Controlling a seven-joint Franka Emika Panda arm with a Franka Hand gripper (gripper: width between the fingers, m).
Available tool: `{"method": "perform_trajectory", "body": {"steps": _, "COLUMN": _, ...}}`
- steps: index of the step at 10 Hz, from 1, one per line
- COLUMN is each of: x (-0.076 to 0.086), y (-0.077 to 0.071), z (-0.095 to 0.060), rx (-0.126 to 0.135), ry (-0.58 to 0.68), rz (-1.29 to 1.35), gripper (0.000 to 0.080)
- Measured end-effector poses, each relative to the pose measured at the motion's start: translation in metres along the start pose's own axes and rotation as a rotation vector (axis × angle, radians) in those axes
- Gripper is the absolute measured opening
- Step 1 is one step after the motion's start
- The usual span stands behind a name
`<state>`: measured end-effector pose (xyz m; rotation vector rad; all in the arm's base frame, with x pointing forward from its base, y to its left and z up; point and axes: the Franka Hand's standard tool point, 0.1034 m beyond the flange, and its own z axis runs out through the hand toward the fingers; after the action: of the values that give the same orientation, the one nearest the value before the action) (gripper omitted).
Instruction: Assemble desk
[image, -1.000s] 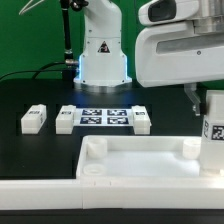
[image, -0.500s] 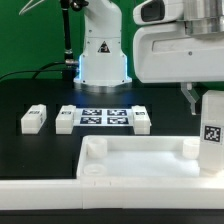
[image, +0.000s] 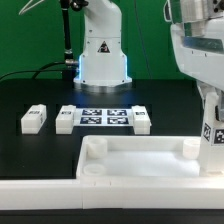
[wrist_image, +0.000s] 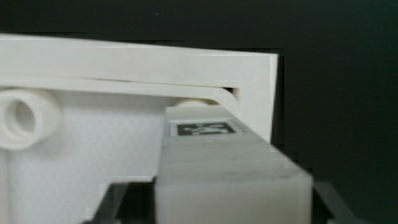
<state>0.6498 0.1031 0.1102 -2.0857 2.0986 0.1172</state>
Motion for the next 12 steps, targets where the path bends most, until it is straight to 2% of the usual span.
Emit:
{"method": "perform_trajectory", "body": {"steps": 2, "x": -0.0002, "y": 0.0003, "z": 0.0006, "rx": -0.001, "ry": 0.000, "rz": -0.013, "gripper": 0.0304}}
{"method": "perform_trajectory", "body": {"steps": 3, "x": -0.0001, "y": 0.0002, "z": 0.0003, "rx": -0.001, "ry": 0.001, "rz": -0.091, "gripper": 0.0498}}
{"method": "perform_trajectory", "body": {"steps": 4, "x": -0.0008, "y": -0.0012, "z": -0.0012, "rx": 0.001, "ry": 0.000, "rz": -0.253, "gripper": 0.0498}}
{"method": "perform_trajectory", "body": {"steps": 5, "x": -0.0020, "y": -0.0010, "z": -0.0008, "rx": 0.003, "ry": 0.000, "rz": -0.424, "gripper": 0.0621}}
{"method": "perform_trajectory", "body": {"steps": 6, "x": -0.0010, "y": 0.0001, "z": -0.0005, "rx": 0.000, "ry": 0.000, "rz": -0.556, "gripper": 0.0641}}
{"method": "perform_trajectory", "body": {"steps": 7, "x": -0.0079, "y": 0.0022, "z": -0.0025, "rx": -0.010, "ry": 0.010, "rz": -0.569, "gripper": 0.0641}}
{"method": "perform_trajectory", "body": {"steps": 9, "x": -0.0063, "y": 0.0019, "z": -0.0017, "rx": -0.010, "ry": 0.009, "rz": -0.719, "gripper": 0.0648}}
{"method": "perform_trajectory", "body": {"steps": 10, "x": -0.0062, "y": 0.0033, "z": -0.0018, "rx": -0.027, "ry": 0.018, "rz": -0.865, "gripper": 0.0649}}
{"method": "perform_trajectory", "body": {"steps": 11, "x": -0.0054, "y": 0.0044, "z": -0.0036, "rx": -0.061, "ry": 0.026, "rz": -1.106, "gripper": 0.0649}}
{"method": "perform_trajectory", "body": {"steps": 12, "x": -0.0026, "y": 0.0020, "z": -0.0064, "rx": -0.065, "ry": 0.021, "rz": -1.276, "gripper": 0.0649}}
